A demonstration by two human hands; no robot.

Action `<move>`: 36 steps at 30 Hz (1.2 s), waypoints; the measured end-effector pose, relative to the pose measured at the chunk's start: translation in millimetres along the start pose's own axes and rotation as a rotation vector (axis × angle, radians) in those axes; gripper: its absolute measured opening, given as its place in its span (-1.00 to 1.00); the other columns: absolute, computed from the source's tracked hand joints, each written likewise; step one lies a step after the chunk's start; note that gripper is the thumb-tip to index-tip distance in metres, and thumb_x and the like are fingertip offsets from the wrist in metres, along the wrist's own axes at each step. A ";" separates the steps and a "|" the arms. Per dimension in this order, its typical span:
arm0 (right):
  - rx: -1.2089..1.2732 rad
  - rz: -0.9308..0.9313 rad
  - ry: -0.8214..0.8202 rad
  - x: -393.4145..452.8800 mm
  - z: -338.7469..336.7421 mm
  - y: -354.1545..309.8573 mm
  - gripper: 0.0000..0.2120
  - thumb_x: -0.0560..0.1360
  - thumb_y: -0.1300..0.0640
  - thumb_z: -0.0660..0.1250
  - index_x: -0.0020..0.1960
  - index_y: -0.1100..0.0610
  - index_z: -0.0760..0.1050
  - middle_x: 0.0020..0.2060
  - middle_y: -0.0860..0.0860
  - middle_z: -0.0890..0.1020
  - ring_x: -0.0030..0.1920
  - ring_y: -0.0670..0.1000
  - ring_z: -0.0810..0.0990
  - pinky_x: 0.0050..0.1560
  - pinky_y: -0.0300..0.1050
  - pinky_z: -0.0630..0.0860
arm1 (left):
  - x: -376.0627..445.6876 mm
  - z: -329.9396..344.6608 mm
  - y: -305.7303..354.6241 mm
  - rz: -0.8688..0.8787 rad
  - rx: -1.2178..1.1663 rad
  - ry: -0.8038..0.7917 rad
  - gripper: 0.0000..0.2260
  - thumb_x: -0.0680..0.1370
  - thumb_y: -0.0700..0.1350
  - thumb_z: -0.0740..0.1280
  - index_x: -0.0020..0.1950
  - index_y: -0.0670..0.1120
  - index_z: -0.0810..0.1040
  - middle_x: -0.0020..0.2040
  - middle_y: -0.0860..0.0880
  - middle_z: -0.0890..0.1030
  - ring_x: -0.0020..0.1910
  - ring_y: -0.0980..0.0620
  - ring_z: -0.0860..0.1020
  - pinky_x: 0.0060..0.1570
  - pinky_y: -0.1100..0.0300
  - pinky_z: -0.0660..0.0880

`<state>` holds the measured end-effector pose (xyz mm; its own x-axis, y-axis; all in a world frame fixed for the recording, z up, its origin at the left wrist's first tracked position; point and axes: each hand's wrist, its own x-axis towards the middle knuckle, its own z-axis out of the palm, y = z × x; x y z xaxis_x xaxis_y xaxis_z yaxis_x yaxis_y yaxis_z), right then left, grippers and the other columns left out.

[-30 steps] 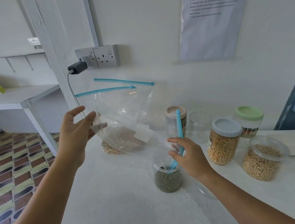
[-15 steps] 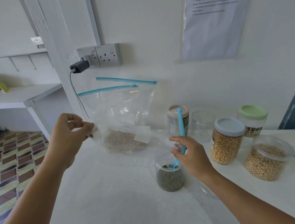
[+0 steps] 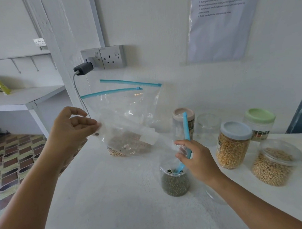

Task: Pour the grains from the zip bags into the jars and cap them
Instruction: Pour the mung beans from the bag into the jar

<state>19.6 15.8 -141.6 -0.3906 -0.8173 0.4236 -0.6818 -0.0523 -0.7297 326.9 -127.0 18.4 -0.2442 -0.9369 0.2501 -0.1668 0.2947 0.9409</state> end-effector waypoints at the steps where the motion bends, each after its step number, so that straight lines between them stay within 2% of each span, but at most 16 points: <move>1: -0.007 -0.003 -0.010 0.2 0.3 0.1 -0.63 0.55 0.13 0.50 0.31 -0.11 0.57 0.20 -0.11 0.61 0.21 -0.13 0.58 0.25 -0.35 0.53 | 1.3 0.6 0.1 0.004 0.012 0.009 -0.61 0.49 -0.30 0.54 0.20 -0.11 0.46 -0.10 -0.08 0.75 0.00 -0.21 0.72 0.24 -0.38 0.51; 4: -0.057 -0.007 -0.046 -1.0 1.7 1.4 -0.63 0.56 0.10 0.48 0.36 -0.04 0.58 0.28 -0.05 0.62 0.28 -0.06 0.57 0.32 -0.14 0.57 | 5.0 6.2 -1.8 0.017 0.021 0.030 -0.65 0.57 -0.26 0.48 0.22 -0.11 0.37 -0.09 0.02 0.76 0.07 -0.25 0.69 0.21 -0.29 0.55; 6: -0.082 -0.010 -0.062 -1.1 1.4 2.2 -0.62 0.57 0.10 0.48 0.37 -0.03 0.57 0.29 -0.04 0.62 0.30 -0.02 0.57 0.30 -0.10 0.59 | 7.0 8.8 1.3 0.056 0.051 0.090 -0.67 0.59 -0.23 0.46 0.21 -0.16 0.35 -0.10 0.03 0.75 0.03 -0.18 0.67 -0.01 0.00 0.58; 8: -0.080 -0.007 -0.076 0.8 0.6 2.3 -0.62 0.57 0.10 0.47 0.38 -0.05 0.56 0.29 -0.04 0.62 0.29 -0.02 0.56 0.28 -0.15 0.58 | 10.9 8.8 7.0 0.062 -0.047 0.167 -0.76 0.61 -0.26 0.43 0.11 -0.11 0.38 -0.09 0.00 0.72 -0.01 -0.05 0.69 -0.04 0.16 0.55; 10: -0.071 0.004 -0.099 3.3 0.7 0.9 -0.61 0.58 0.11 0.47 0.39 -0.03 0.56 0.31 -0.04 0.61 0.30 -0.04 0.56 0.29 -0.23 0.55 | 12.6 12.1 14.8 0.024 -0.239 0.145 -0.74 0.62 -0.32 0.38 -0.01 -0.03 0.35 -0.11 -0.03 0.68 -0.07 0.05 0.69 0.12 0.14 0.60; 12: -0.074 0.011 -0.117 4.6 1.3 -0.7 -0.61 0.57 0.14 0.48 0.38 0.00 0.57 0.32 -0.04 0.61 0.32 -0.05 0.57 0.31 -0.23 0.54 | 13.0 17.6 19.5 0.021 -0.286 0.100 -0.72 0.63 -0.34 0.35 -0.07 -0.01 0.35 -0.12 -0.06 0.65 -0.07 0.06 0.67 0.23 0.08 0.60; 14: -0.084 0.014 -0.125 4.3 1.8 -1.2 -0.61 0.56 0.14 0.49 0.37 0.00 0.57 0.33 -0.03 0.61 0.33 -0.03 0.57 0.32 -0.17 0.56 | 12.5 21.2 21.0 0.043 -0.252 0.085 -0.73 0.64 -0.33 0.34 -0.08 -0.02 0.36 -0.13 -0.04 0.66 -0.13 0.11 0.66 0.23 0.09 0.59; 17: -0.075 0.026 -0.131 4.9 0.5 -1.4 -0.59 0.56 0.11 0.49 0.39 -0.01 0.56 0.35 -0.04 0.60 0.34 -0.05 0.56 0.28 -0.22 0.57 | 12.3 20.1 21.1 0.091 -0.253 0.093 -0.71 0.65 -0.36 0.32 -0.08 -0.01 0.36 -0.23 0.06 0.67 -0.19 0.16 0.65 0.24 0.08 0.56; 19: -0.068 0.041 -0.136 5.9 -0.3 -1.4 -0.59 0.56 0.11 0.49 0.39 -0.01 0.55 0.36 -0.05 0.59 0.35 -0.05 0.55 0.26 -0.26 0.56 | 11.4 19.3 20.6 0.087 -0.300 0.081 -0.71 0.65 -0.38 0.30 -0.09 -0.01 0.36 -0.26 0.06 0.67 -0.15 0.12 0.65 0.27 0.04 0.56; 21: -0.063 0.050 -0.133 6.2 -0.5 -1.9 -0.59 0.56 0.13 0.49 0.38 -0.01 0.56 0.35 -0.05 0.59 0.34 -0.05 0.56 0.26 -0.27 0.54 | 11.0 21.4 17.9 0.083 -0.345 0.063 -0.73 0.66 -0.36 0.29 -0.08 -0.02 0.38 -0.19 -0.02 0.64 -0.08 0.05 0.65 0.31 -0.04 0.57; 23: -0.071 0.053 -0.122 6.0 0.0 -2.8 -0.60 0.55 0.13 0.50 0.37 0.00 0.57 0.33 -0.05 0.61 0.33 -0.04 0.57 0.29 -0.24 0.55 | 9.6 24.6 16.5 0.108 -0.351 0.038 -0.76 0.66 -0.34 0.30 -0.06 -0.02 0.40 -0.15 -0.05 0.62 -0.06 0.02 0.64 0.30 -0.07 0.57; 26: -0.080 0.059 -0.102 5.7 0.6 -3.3 -0.60 0.55 0.12 0.51 0.37 0.03 0.58 0.34 -0.04 0.61 0.34 -0.04 0.56 0.32 -0.18 0.56 | 5.7 26.4 14.7 0.161 -0.357 -0.067 -0.80 0.61 -0.26 0.38 0.01 -0.02 0.40 -0.13 -0.02 0.66 -0.02 0.03 0.64 0.22 0.06 0.62; 28: -0.067 0.062 -0.089 5.4 0.6 -3.0 -0.60 0.55 0.12 0.51 0.36 0.03 0.58 0.33 -0.04 0.61 0.34 -0.03 0.56 0.30 -0.18 0.56 | 5.0 25.5 11.0 0.212 -0.282 -0.096 -0.72 0.51 -0.24 0.47 0.04 0.00 0.41 -0.07 -0.05 0.63 0.01 -0.01 0.61 0.19 0.11 0.61; 30: -0.054 0.065 -0.094 4.6 0.5 -2.3 -0.60 0.54 0.12 0.51 0.37 0.02 0.58 0.34 -0.05 0.61 0.36 -0.02 0.56 0.28 -0.18 0.57 | 7.2 26.2 6.6 0.260 -0.202 -0.033 -0.65 0.51 -0.35 0.48 0.03 0.00 0.39 -0.10 -0.04 0.61 -0.03 -0.02 0.58 0.12 0.16 0.58; 33: -0.031 0.076 -0.104 4.3 0.1 -1.6 -0.59 0.55 0.11 0.50 0.38 0.00 0.57 0.37 -0.06 0.59 0.39 -0.01 0.54 0.23 -0.28 0.55 | 10.5 29.5 2.1 0.245 -0.261 0.061 -0.63 0.55 -0.41 0.44 0.10 0.00 0.40 -0.16 0.02 0.62 -0.12 0.05 0.59 0.01 0.26 0.58; 36: -0.001 0.087 -0.100 4.7 -0.5 -1.8 -0.59 0.55 0.12 0.51 0.37 -0.01 0.57 0.36 -0.06 0.59 0.36 -0.02 0.55 0.10 -0.45 0.51 | 12.8 32.4 -1.9 0.218 -0.320 0.089 -0.63 0.56 -0.37 0.45 0.18 -0.02 0.42 -0.10 0.02 0.65 -0.05 0.03 0.63 0.10 0.17 0.60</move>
<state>18.7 12.4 -138.0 -0.3852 -0.8716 0.3032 -0.6487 0.0220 -0.7607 293.1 -133.4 12.5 -0.1552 -0.8754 0.4578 0.1897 0.4284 0.8834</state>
